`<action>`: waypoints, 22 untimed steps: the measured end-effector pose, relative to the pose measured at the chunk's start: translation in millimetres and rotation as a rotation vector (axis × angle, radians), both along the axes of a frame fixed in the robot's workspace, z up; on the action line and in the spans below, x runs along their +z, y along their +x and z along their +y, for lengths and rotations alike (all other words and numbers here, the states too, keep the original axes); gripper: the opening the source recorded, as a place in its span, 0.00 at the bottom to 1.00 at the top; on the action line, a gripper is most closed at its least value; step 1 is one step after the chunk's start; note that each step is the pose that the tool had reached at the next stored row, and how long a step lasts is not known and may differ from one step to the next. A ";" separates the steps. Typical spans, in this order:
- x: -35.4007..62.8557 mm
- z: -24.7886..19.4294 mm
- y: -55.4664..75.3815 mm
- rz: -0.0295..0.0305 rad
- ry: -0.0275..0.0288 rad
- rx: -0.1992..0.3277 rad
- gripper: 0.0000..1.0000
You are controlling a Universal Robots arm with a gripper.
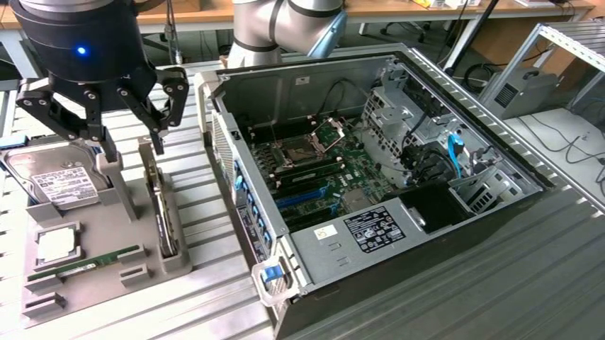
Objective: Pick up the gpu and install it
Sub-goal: 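Pick up the gpu and move the gpu toward the slot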
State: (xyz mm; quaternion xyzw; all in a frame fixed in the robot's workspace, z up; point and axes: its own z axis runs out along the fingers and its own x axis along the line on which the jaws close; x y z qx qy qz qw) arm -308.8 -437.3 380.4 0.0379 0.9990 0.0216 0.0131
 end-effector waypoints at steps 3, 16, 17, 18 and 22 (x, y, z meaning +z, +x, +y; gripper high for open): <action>-4.6 0.0 0.0 0.0000 0.0000 0.000 0.54; -23.3 0.0 0.0 0.0000 0.0000 0.000 0.54; -24.5 0.0 0.0 0.0000 0.0000 0.000 0.54; -25.5 0.0 0.0 0.0000 0.0000 0.000 0.54; -29.8 0.0 0.0 0.0000 0.0000 0.000 0.54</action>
